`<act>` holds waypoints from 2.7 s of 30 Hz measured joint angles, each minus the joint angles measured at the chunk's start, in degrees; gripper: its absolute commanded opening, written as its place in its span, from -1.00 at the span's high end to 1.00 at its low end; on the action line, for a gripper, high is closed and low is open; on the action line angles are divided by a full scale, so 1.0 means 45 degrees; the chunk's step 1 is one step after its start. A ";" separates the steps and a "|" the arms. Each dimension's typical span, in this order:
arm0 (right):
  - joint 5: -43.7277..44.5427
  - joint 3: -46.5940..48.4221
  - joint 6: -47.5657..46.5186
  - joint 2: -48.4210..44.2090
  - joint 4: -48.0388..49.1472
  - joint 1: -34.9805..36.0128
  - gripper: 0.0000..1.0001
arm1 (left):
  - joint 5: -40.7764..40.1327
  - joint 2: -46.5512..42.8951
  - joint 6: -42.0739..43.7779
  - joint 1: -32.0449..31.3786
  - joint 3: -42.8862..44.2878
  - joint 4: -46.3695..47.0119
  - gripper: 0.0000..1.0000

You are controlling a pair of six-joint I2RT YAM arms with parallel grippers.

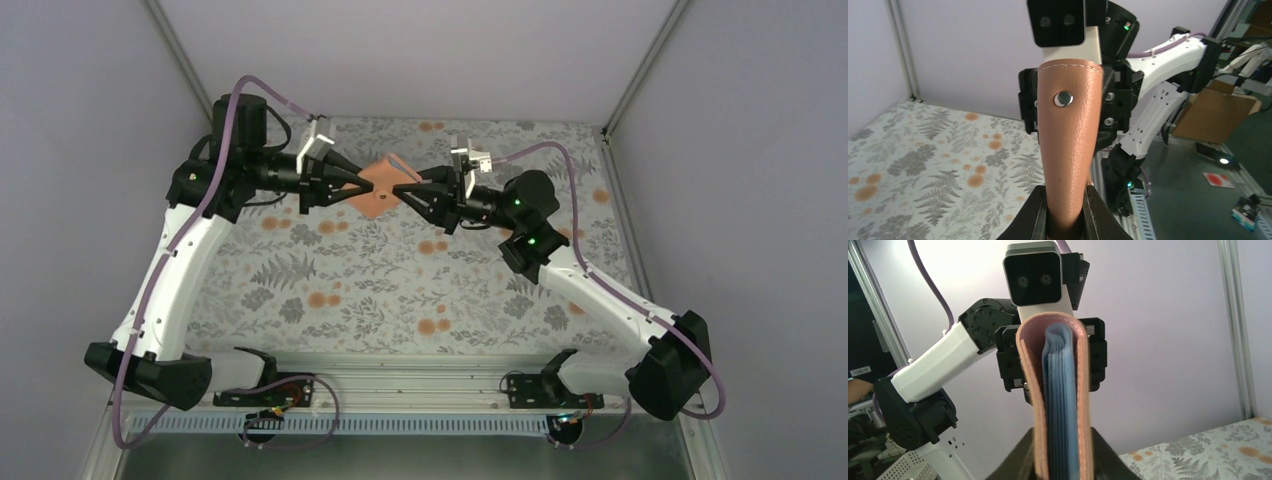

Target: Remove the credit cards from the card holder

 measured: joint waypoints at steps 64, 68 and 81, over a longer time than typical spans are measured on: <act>1.1715 0.4847 -0.2220 0.3031 -1.0292 0.3143 0.41 | -0.8111 0.0219 -0.2302 -0.0801 -0.1855 0.1360 0.95; 1.2167 0.5090 -0.2195 0.3211 -1.0321 0.3138 0.67 | -0.8082 0.0214 -0.2317 -0.0758 -0.1855 0.1491 0.95; 1.3226 0.4852 -0.2390 0.3351 -1.0297 0.2642 0.92 | -0.8150 0.0209 -0.2215 -0.0622 -0.1860 0.1583 0.95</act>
